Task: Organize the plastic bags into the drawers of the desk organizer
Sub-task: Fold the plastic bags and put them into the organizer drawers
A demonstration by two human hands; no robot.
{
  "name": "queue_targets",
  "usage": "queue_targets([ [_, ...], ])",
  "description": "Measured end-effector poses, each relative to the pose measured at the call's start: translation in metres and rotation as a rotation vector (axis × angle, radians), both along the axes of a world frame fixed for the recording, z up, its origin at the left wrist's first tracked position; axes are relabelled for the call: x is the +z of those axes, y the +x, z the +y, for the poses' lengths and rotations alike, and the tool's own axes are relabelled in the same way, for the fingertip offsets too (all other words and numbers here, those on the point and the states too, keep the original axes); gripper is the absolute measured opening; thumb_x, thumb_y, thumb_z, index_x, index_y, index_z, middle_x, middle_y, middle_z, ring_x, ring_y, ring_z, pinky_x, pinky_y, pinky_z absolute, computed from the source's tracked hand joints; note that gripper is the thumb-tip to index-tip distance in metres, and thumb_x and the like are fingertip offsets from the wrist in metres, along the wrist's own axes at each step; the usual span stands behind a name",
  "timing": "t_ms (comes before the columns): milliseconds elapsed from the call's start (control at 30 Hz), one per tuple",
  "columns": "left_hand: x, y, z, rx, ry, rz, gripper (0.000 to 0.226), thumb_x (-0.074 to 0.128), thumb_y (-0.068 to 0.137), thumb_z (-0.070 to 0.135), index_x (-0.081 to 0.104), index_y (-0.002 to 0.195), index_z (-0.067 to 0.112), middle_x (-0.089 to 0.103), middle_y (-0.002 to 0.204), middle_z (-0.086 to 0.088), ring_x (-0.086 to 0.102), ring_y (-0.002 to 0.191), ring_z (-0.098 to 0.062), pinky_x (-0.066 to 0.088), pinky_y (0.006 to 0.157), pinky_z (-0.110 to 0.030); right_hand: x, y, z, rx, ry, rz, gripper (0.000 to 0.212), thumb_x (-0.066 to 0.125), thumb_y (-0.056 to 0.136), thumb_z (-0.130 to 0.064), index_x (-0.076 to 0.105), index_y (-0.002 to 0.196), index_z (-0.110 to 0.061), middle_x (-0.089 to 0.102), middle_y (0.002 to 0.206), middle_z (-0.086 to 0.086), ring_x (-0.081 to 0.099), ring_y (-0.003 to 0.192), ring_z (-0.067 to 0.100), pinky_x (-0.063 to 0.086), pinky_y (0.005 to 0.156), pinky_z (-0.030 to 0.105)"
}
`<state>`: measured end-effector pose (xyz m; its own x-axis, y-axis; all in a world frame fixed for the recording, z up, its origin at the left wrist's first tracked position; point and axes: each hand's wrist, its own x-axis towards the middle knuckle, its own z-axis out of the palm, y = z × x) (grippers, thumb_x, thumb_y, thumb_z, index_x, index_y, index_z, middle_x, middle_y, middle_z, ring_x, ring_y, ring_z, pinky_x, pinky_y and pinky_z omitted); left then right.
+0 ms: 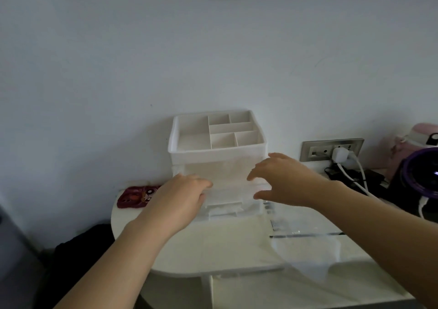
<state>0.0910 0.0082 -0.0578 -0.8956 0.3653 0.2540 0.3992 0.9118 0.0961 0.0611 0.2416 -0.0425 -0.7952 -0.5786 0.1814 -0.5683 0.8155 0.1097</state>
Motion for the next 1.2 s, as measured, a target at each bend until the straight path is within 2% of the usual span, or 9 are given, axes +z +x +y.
queue_targets([
  [133, -0.002, 0.021, 0.015, -0.074, 0.179, 0.273, 0.028, 0.052, 0.093, 0.015, 0.063, 0.118, 0.018, 0.061, 0.115, 0.006, 0.057, 0.104, -0.019, 0.042, 0.092, -0.028, -0.008, 0.022, 0.021, 0.142, -0.350, 0.259, 0.025, 0.070, 0.083, -0.029, 0.069, 0.103, -0.016, 0.068, 0.107, 0.001, 0.061, 0.104, 0.021, 0.048, 0.091, 0.038],
  [200, -0.011, 0.031, 0.029, -0.189, 0.246, 0.349, 0.024, 0.050, 0.091, 0.012, 0.067, 0.107, 0.014, 0.065, 0.102, 0.003, 0.062, 0.089, -0.016, 0.045, 0.081, -0.024, -0.019, 0.033, 0.036, 0.179, -0.476, 0.326, 0.010, 0.070, 0.082, -0.020, 0.068, 0.084, -0.010, 0.067, 0.084, 0.002, 0.061, 0.078, 0.020, 0.050, 0.071, 0.033],
  [300, -0.039, 0.039, 0.055, -0.356, 0.202, 0.224, 0.025, 0.047, 0.090, 0.013, 0.069, 0.103, 0.015, 0.066, 0.097, 0.004, 0.063, 0.080, -0.013, 0.052, 0.074, -0.027, -0.046, 0.040, 0.060, 0.091, -0.469, 0.201, 0.017, 0.068, 0.084, -0.020, 0.061, 0.070, -0.012, 0.057, 0.067, -0.005, 0.052, 0.060, 0.014, 0.046, 0.055, 0.030],
  [433, -0.093, 0.032, 0.080, -0.375, 0.121, -0.025, 0.026, 0.049, 0.094, 0.018, 0.065, 0.114, 0.022, 0.059, 0.117, 0.008, 0.058, 0.102, -0.016, 0.045, 0.088, -0.029, -0.086, 0.040, 0.092, -0.118, -0.137, -0.250, 0.021, 0.062, 0.082, -0.051, 0.063, 0.091, -0.032, 0.058, 0.086, -0.019, 0.058, 0.082, 0.003, 0.044, 0.069, 0.018],
  [600, -0.140, 0.022, 0.097, -0.372, 0.035, -0.122, 0.042, 0.050, 0.093, 0.026, 0.048, 0.134, 0.031, 0.029, 0.152, 0.004, 0.023, 0.139, -0.015, 0.010, 0.111, -0.021, -0.125, 0.053, 0.100, -0.164, 0.082, -0.424, 0.094, 0.066, 0.063, -0.070, 0.029, 0.143, -0.035, 0.031, 0.146, -0.012, 0.036, 0.129, 0.012, 0.031, 0.106, 0.030],
  [700, -0.152, 0.018, 0.102, -0.334, -0.048, -0.224, 0.063, 0.047, 0.094, 0.032, 0.016, 0.148, 0.035, 0.006, 0.159, 0.007, 0.005, 0.144, -0.011, 0.001, 0.115, -0.031, -0.132, 0.055, 0.097, -0.143, 0.176, -0.359, 0.076, 0.060, 0.086, -0.048, 0.021, 0.148, -0.029, 0.022, 0.155, -0.004, 0.030, 0.136, 0.016, 0.028, 0.110, 0.033],
  [833, -0.159, 0.018, 0.104, -0.280, -0.119, -0.328, 0.073, 0.044, 0.096, 0.036, -0.004, 0.150, 0.028, 0.001, 0.160, 0.004, 0.002, 0.146, -0.010, 0.000, 0.117, -0.037, -0.124, 0.049, 0.102, -0.128, 0.141, -0.494, 0.042, 0.031, 0.102, -0.034, 0.038, 0.143, -0.025, 0.026, 0.154, -0.006, 0.034, 0.136, 0.014, 0.027, 0.110, 0.029],
  [1000, -0.157, 0.019, 0.105, -0.254, -0.124, -0.327, 0.076, 0.042, 0.097, 0.039, -0.008, 0.150, 0.020, 0.006, 0.160, 0.001, 0.004, 0.146, -0.011, 0.002, 0.118, -0.039, -0.104, 0.044, 0.113, -0.295, -0.364, -0.790, 0.034, 0.038, 0.101, -0.028, 0.065, 0.119, -0.019, 0.060, 0.128, -0.003, 0.056, 0.114, 0.010, 0.042, 0.099, 0.025],
  [1200, -0.141, 0.023, 0.107, -0.226, -0.049, -0.417, 0.075, 0.042, 0.096, 0.042, -0.004, 0.151, 0.019, 0.012, 0.159, 0.000, 0.009, 0.145, -0.011, 0.003, 0.117, -0.032, -0.058, 0.041, 0.114, -0.412, -1.612, -1.081, 0.041, 0.030, 0.100, -0.017, 0.065, 0.102, 0.002, 0.072, 0.101, 0.016, 0.071, 0.090, 0.029, 0.059, 0.065, 0.032],
])
